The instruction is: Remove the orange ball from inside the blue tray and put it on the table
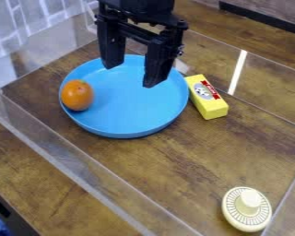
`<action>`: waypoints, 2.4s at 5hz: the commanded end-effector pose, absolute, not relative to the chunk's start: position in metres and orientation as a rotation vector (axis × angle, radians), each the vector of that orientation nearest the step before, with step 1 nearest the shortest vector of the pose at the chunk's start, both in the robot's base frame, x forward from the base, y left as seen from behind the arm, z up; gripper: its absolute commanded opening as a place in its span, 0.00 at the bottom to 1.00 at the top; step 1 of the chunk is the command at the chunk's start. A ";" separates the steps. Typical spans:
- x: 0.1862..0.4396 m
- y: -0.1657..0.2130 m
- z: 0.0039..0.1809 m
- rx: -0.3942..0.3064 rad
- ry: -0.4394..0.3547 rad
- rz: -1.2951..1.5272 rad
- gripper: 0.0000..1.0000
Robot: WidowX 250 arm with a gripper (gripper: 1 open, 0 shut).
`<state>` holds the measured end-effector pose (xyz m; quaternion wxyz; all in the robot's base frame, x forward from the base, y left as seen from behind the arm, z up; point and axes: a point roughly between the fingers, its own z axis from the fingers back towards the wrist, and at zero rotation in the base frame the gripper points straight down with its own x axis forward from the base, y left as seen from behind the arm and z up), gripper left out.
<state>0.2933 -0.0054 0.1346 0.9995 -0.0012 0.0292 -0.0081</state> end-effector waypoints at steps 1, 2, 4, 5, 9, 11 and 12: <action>0.293 -0.004 0.130 -0.004 0.070 -0.023 1.00; 0.291 0.010 0.126 0.009 0.067 -0.028 1.00; 0.289 0.020 0.119 0.018 0.079 -0.075 1.00; 0.289 0.025 0.115 0.023 0.085 -0.100 1.00; 0.282 0.048 0.104 0.047 0.079 -0.232 1.00; 0.279 0.063 0.097 0.066 0.060 -0.291 1.00; 0.279 0.071 0.092 0.063 0.043 -0.289 1.00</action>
